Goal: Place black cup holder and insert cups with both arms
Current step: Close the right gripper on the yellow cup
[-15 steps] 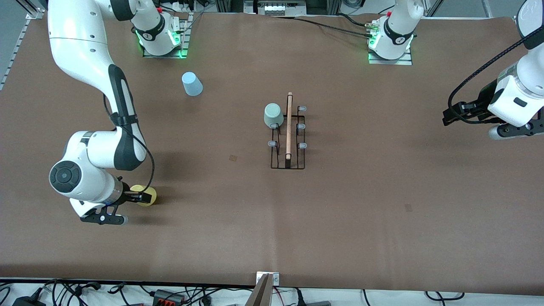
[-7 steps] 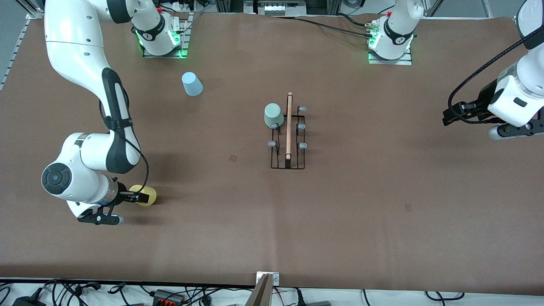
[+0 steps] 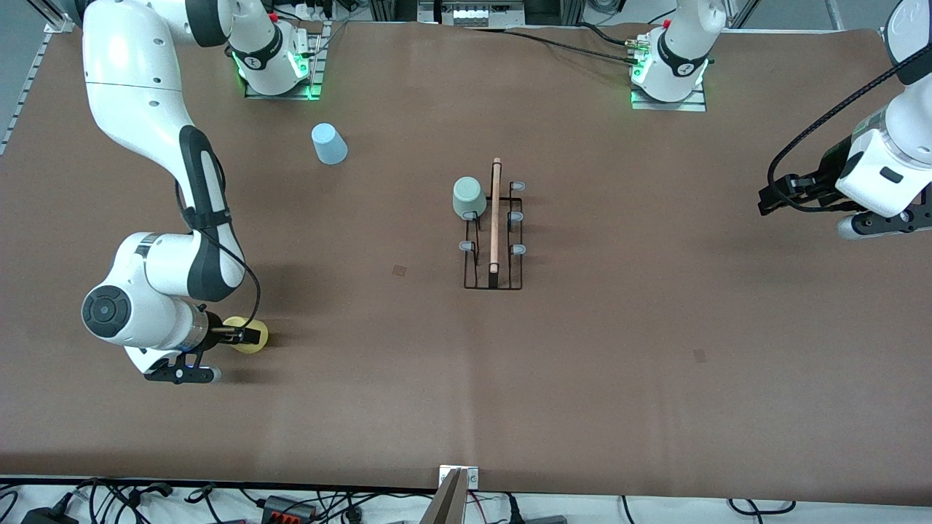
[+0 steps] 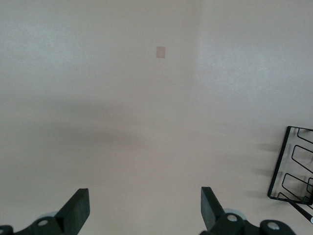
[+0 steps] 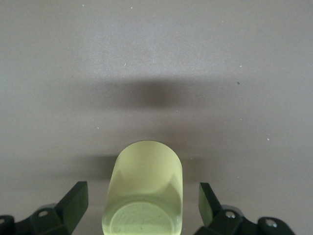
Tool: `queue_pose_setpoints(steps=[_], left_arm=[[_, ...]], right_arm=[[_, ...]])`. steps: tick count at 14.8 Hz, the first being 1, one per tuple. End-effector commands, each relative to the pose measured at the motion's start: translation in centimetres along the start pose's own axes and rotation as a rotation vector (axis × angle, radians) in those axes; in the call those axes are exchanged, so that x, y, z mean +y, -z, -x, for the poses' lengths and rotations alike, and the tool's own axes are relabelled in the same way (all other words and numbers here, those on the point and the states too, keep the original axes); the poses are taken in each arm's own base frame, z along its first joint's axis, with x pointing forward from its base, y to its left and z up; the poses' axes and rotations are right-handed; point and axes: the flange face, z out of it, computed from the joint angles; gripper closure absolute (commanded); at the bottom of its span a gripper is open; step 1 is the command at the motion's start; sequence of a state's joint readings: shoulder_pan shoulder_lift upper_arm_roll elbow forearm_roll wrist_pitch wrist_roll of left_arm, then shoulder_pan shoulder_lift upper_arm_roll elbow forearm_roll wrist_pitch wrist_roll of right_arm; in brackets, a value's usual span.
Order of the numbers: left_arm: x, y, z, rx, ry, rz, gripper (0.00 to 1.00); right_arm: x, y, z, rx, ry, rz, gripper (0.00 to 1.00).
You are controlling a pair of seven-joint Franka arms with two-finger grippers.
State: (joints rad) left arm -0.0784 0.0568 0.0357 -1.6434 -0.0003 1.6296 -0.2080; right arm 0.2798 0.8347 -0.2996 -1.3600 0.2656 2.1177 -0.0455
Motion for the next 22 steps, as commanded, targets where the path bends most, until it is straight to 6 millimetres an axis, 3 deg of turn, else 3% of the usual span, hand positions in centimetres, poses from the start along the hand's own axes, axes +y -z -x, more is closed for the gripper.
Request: queue_pose_setpoints(steps=[1,8,13,15,16,18,22], left_arm=[[-0.3,0.4,0.7,0.001,-0.006,0.018,0.0],[-0.3,0.4,0.7,0.001,-0.008,0.018,0.0],[-0.3,0.4,0.7,0.001,-0.008,0.018,0.0],[-0.3,0.4,0.7,0.001,-0.008,0.017,0.0],[-0.3,0.4,0.7,0.001,-0.008,0.018,0.0],[-0.3,0.4,0.7,0.001,-0.009,0.018,0.0],[-0.3,0.4,0.7,0.001,-0.008,0.018,0.0]], right_arm=[[0.1,-0.2,-0.1,-0.003,0.015,-0.036,0.0],[-0.2,-0.7,0.1,-0.016,0.047,-0.031,0.03],[-0.1,-0.7,0.3,-0.034,0.045,-0.036,0.51],[-0.3,-0.2,0.5,-0.057,0.048,-0.039,0.63],[-0.5,0.1,0.6,-0.073,0.052,-0.041,0.64],[-1.7,2.6,0.3,-0.074,0.071,-0.054,0.66],[-8.3,9.2,0.2,-0.094,0.166,-0.068,0.66]])
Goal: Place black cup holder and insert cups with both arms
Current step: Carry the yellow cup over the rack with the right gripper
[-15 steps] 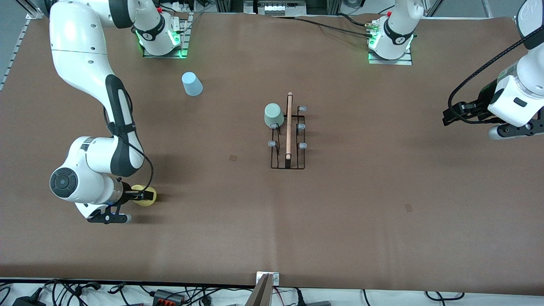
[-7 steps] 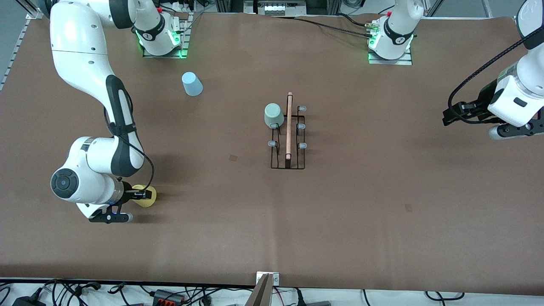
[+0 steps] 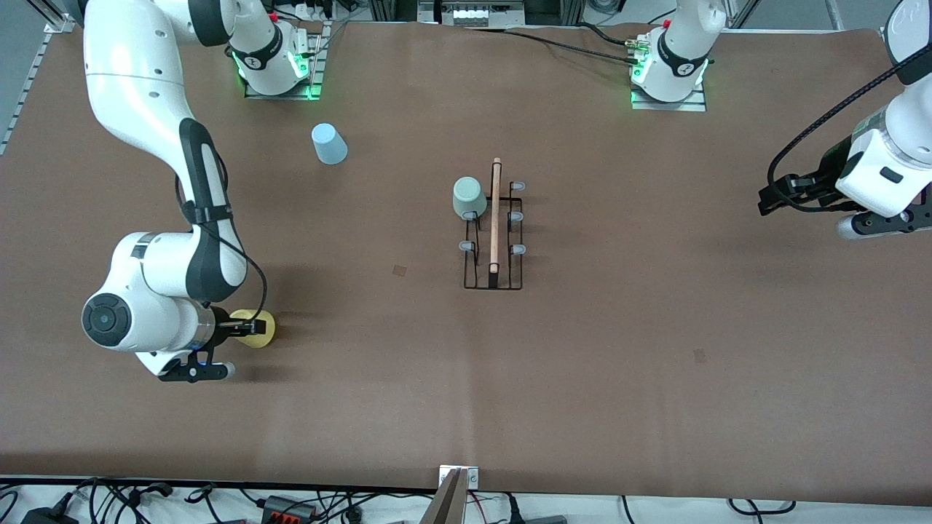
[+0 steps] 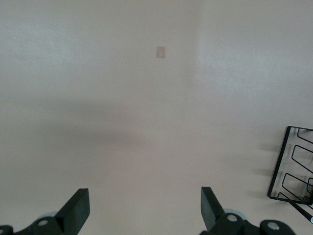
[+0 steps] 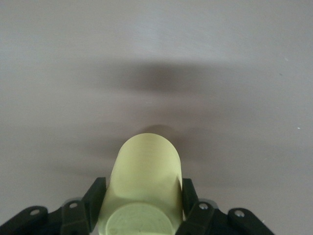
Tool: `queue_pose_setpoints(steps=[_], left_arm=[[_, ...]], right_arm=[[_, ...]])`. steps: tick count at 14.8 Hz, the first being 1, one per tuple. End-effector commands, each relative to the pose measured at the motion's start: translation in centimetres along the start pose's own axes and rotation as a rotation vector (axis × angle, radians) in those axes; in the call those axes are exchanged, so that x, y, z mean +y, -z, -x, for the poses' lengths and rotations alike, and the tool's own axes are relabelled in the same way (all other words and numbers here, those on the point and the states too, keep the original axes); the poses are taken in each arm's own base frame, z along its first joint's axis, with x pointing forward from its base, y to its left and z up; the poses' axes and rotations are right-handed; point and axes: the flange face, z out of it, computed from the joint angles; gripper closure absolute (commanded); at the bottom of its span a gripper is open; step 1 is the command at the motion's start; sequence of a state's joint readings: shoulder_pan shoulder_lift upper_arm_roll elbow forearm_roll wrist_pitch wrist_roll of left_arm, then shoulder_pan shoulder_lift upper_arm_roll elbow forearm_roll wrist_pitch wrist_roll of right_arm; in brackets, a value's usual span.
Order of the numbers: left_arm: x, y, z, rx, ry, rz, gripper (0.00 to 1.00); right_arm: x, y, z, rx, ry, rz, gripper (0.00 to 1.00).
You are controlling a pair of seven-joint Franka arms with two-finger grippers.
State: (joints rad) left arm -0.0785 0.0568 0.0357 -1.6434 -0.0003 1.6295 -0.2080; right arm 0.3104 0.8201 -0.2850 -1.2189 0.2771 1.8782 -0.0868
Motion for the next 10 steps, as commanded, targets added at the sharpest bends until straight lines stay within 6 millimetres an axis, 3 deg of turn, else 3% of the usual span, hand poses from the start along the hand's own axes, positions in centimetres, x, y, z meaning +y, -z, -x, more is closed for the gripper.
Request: queue_pose_setpoints(steps=[1,6,10], left_arm=[[-0.3,0.4,0.7,0.001,-0.008,0.018,0.0],[-0.3,0.4,0.7,0.001,-0.008,0.017,0.0],[-0.3,0.4,0.7,0.001,-0.008,0.018,0.0]], right_arm=[[-5.2,5.1,0.3,-0.011,0.08,-0.024,0.66],[-11.7,6.0,1.5,-0.031,0.127,-0.096,0.66],[-20.3,7.3,4.0,-0.021,0.098,-0.08,0.66]])
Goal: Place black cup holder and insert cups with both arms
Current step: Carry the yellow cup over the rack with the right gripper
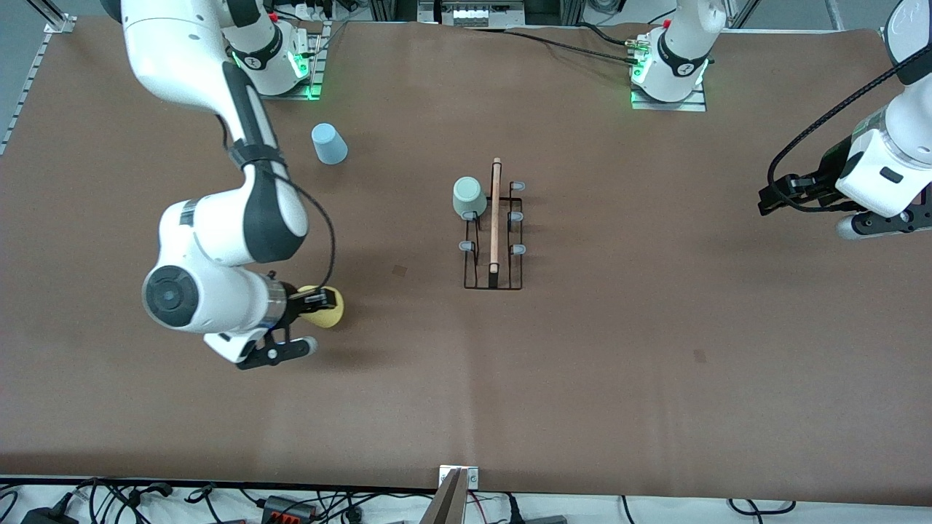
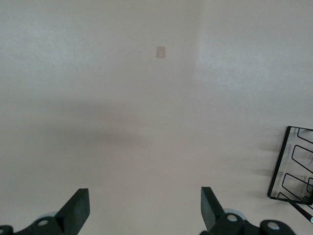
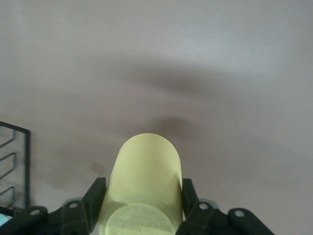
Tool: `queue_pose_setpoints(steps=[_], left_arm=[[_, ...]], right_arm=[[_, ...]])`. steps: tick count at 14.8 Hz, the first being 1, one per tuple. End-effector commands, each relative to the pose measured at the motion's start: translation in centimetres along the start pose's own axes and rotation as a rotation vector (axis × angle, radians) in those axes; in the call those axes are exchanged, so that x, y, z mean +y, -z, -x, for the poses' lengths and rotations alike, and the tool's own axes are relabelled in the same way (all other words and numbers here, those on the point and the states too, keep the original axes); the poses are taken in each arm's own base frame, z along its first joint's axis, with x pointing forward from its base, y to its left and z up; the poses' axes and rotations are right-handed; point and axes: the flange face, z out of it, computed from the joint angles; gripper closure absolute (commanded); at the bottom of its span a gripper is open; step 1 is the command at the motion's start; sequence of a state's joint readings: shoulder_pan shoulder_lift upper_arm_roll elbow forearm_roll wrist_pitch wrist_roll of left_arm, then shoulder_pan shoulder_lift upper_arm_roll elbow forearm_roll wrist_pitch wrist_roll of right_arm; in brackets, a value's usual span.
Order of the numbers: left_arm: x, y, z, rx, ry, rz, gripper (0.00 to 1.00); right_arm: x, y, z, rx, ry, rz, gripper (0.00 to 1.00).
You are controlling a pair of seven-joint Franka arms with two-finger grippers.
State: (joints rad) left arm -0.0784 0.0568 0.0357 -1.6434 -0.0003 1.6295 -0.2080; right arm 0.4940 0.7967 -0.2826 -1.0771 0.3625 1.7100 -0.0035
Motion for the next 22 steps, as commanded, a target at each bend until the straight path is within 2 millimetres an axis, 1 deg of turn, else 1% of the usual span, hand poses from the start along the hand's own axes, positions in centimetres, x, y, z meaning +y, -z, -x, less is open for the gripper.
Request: queue_pose_setpoints(steps=[1,3,4,5,6,9,11,12,13,14,15,16,18,20,22], left_arm=[[-0.3,0.4,0.7,0.001,-0.008,0.017,0.0],[-0.3,0.4,0.7,0.003,-0.008,0.019,0.0],[-0.3,0.4,0.7,0.001,-0.008,0.017,0.0],[-0.3,0.4,0.7,0.001,-0.008,0.018,0.0],[-0.3,0.4,0.7,0.001,-0.008,0.018,0.0],[-0.3,0.4,0.7,0.001,-0.008,0.018,0.0],[-0.3,0.4,0.7,0.001,-0.008,0.018,0.0],[-0.3,0.4,0.7,0.001,-0.008,0.017,0.0],[-0.3,0.4,0.7,0.001,-0.008,0.018,0.0],[-0.3,0.4,0.7,0.001,-0.008,0.017,0.0],[-0.4,0.4,0.7,0.001,-0.008,0.017,0.0],[-0.3,0.4,0.7,0.001,-0.008,0.018,0.0],[-0.3,0.4,0.7,0.001,-0.008,0.018,0.0],[-0.3,0.4,0.7,0.001,-0.01,0.017,0.0],[-0.3,0.4,0.8,0.003,-0.009,0.019,0.0]], right_arm=[[-6.4,1.7,1.5,0.013,-0.032,-0.003,0.66],[-10.4,1.4,2.6,0.012,-0.03,0.008,0.66],[-12.3,1.9,3.3,0.024,-0.037,0.013,0.66],[-13.5,1.8,3.5,0.032,-0.046,0.018,0.66],[-14.2,1.9,3.7,0.037,-0.05,0.017,0.66],[-14.5,1.9,3.8,0.035,-0.046,0.015,0.66],[-16.0,1.6,4.2,0.035,-0.028,0.0,0.66],[-18.6,1.1,5.0,0.048,0.005,0.002,0.66],[-20.6,0.9,5.5,0.069,-0.006,0.003,0.66],[-22.3,0.6,5.7,0.105,-0.041,-0.006,0.66],[-23.7,-0.1,5.8,0.134,-0.064,-0.012,0.66],[-24.6,-0.5,5.8,0.158,-0.08,-0.019,0.66],[-25.2,-0.9,5.9,0.169,-0.089,-0.021,0.66],[-25.8,-1.3,6.4,0.16,-0.067,0.017,0.66],[-26.6,-2.3,7.1,0.142,-0.046,0.056,0.66]])
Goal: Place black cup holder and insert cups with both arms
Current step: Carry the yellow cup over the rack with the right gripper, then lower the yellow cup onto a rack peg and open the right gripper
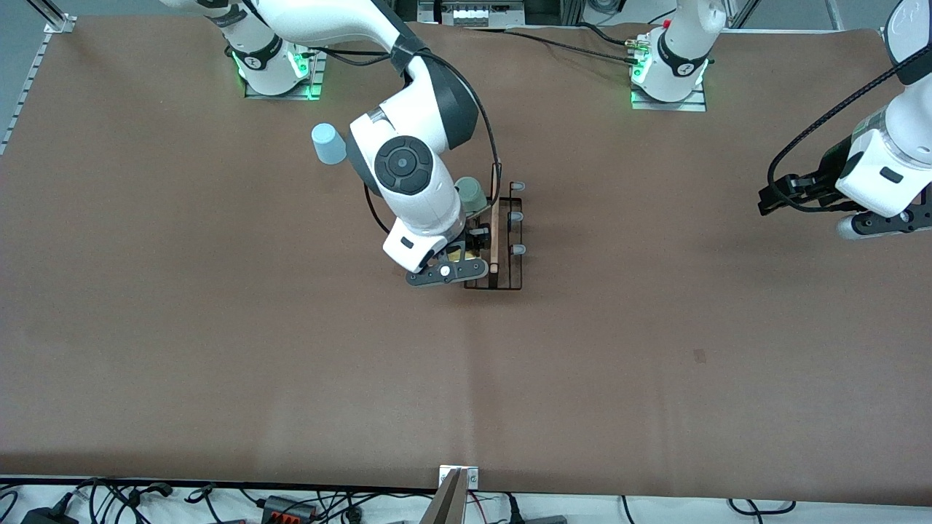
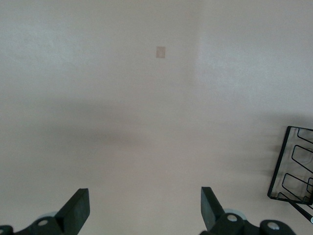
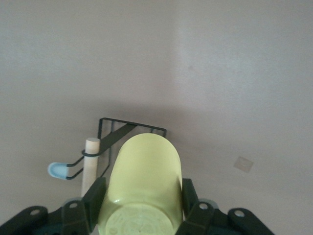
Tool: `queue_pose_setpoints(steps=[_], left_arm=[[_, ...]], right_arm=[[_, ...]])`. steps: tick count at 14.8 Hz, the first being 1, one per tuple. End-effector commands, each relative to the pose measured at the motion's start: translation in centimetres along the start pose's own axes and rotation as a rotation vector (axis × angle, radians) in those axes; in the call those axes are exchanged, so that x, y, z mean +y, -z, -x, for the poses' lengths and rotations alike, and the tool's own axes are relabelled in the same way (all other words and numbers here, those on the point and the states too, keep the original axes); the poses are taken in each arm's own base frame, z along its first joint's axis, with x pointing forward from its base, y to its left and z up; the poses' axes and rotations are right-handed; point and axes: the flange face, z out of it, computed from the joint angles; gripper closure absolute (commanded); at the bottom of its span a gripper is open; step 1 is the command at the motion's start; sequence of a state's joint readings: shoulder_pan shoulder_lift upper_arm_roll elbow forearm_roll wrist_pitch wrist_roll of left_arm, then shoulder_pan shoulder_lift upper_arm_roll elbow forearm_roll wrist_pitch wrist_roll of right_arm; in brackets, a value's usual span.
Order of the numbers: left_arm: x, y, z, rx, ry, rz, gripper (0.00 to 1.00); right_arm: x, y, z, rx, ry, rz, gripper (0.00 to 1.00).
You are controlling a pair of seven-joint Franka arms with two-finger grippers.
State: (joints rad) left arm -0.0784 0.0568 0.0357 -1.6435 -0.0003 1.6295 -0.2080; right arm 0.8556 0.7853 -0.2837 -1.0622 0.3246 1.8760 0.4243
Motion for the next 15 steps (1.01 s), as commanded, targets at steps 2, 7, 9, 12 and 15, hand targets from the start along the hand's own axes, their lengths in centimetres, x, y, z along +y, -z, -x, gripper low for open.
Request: queue_pose_setpoints(steps=[2,7,9,12,15], left_arm=[[-0.3,0.4,0.7,0.001,-0.008,0.018,0.0],[-0.3,0.4,0.7,0.001,-0.009,0.017,0.0],[-0.3,0.4,0.7,0.001,-0.008,0.017,0.0],[-0.3,0.4,0.7,0.001,-0.009,0.018,0.0],[-0.3,0.4,0.7,0.001,-0.008,0.018,0.0]], right_arm=[[-0.8,-1.0,1.0,-0.016,0.016,0.046,0.66],[-2.5,-2.8,2.1,-0.028,0.044,0.065,0.66],[-2.5,-3.2,2.0,-0.023,0.042,0.063,0.66],[-2.4,-3.8,1.8,-0.023,0.042,0.066,0.66],[-2.4,-4.7,1.8,-0.028,0.043,0.072,0.66]])
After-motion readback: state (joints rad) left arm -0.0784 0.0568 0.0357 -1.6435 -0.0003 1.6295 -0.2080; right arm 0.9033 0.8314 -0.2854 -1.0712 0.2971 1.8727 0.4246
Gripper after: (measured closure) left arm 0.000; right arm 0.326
